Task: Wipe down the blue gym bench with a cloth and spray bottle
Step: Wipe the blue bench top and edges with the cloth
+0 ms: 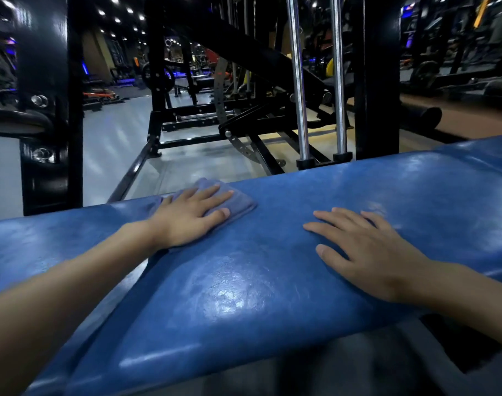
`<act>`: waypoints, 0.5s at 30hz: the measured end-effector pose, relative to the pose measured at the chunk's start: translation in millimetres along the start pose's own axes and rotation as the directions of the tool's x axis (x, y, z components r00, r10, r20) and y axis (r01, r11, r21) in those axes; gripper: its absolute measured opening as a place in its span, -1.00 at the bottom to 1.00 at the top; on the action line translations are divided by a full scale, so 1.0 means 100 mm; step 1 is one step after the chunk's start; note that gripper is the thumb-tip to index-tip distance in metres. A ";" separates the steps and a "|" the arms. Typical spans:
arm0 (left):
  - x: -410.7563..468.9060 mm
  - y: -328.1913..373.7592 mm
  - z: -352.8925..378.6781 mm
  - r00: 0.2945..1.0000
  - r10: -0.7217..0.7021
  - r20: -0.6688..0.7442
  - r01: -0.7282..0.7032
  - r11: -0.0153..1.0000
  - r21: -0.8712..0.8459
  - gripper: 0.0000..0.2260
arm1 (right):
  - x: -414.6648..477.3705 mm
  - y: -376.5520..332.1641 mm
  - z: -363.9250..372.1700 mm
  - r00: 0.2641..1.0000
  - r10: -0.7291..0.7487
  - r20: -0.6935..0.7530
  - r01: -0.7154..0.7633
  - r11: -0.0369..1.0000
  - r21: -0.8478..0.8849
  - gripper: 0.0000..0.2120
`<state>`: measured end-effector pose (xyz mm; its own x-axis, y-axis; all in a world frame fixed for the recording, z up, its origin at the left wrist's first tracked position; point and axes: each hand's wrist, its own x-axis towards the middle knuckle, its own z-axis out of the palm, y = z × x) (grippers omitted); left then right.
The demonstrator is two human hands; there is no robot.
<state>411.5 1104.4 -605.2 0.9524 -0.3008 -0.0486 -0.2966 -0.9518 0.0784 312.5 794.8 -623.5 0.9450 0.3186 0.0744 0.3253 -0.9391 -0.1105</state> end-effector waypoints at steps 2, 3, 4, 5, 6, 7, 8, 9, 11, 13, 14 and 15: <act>-0.30 0.18 0.02 0.992 0.126 0.010 -0.126 0.992 0.011 -0.42 | 0.01 0.00 0.00 1.000 0.010 0.008 -0.010 1.000 0.003 -0.30; -0.48 0.29 0.04 0.980 0.196 0.017 -0.197 0.980 0.036 -0.44 | 0.01 0.00 0.00 1.000 0.017 0.012 -0.017 1.000 0.001 -0.30; -0.65 0.39 0.06 0.962 0.271 0.022 -0.272 0.960 0.062 -0.45 | 0.02 0.00 0.00 1.000 0.020 0.014 -0.020 1.000 -0.004 -0.30; -0.82 0.47 0.09 0.939 0.343 0.025 -0.344 0.936 0.080 -0.45 | 0.03 0.00 -0.01 1.000 0.022 0.016 -0.022 1.000 -0.008 -0.29; -0.95 0.55 0.12 0.914 0.404 0.026 -0.405 0.910 0.088 -0.46 | 0.04 0.00 -0.01 0.999 0.026 0.019 -0.026 1.000 -0.009 -0.28; -1.04 0.59 0.14 0.893 0.449 0.029 -0.450 0.889 0.088 -0.48 | 0.04 0.00 -0.01 0.999 0.031 0.019 -0.031 1.000 -0.008 -0.28; -1.09 0.61 0.14 0.879 0.475 0.030 -0.476 0.875 0.087 -0.48 | 0.04 0.00 -0.01 0.999 0.031 0.014 -0.031 1.000 -0.005 -0.28; -1.12 0.63 0.12 0.877 0.479 0.034 -0.481 0.873 0.083 -0.47 | 0.03 0.01 0.00 1.000 0.027 0.007 -0.027 1.000 -0.002 -0.29; -1.12 0.70 0.06 0.897 0.440 0.039 -0.442 0.894 0.076 -0.45 | 0.02 0.01 0.00 1.000 0.018 0.001 -0.018 1.000 0.006 -0.37; -1.10 0.81 0.05 0.919 0.392 0.032 -0.393 0.917 0.072 -0.43 | 0.00 0.01 -0.04 1.000 0.014 0.006 -0.014 1.000 0.024 -0.49; -1.10 0.85 0.06 0.924 0.381 0.029 -0.382 0.921 0.081 -0.43 | -0.01 0.00 -0.05 1.000 0.016 0.013 -0.017 0.999 0.029 -0.52; -1.10 0.87 0.09 0.925 0.378 0.027 -0.379 0.920 0.098 -0.43 | -0.02 -0.01 -0.06 1.000 0.020 0.021 -0.021 1.000 0.014 -0.53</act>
<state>280.3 1053.8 -601.6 0.7675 -0.6396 -0.0421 -0.6404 -0.7680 -0.0068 310.0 794.7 -617.7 0.9519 0.3020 0.0513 0.3061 -0.9436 -0.1258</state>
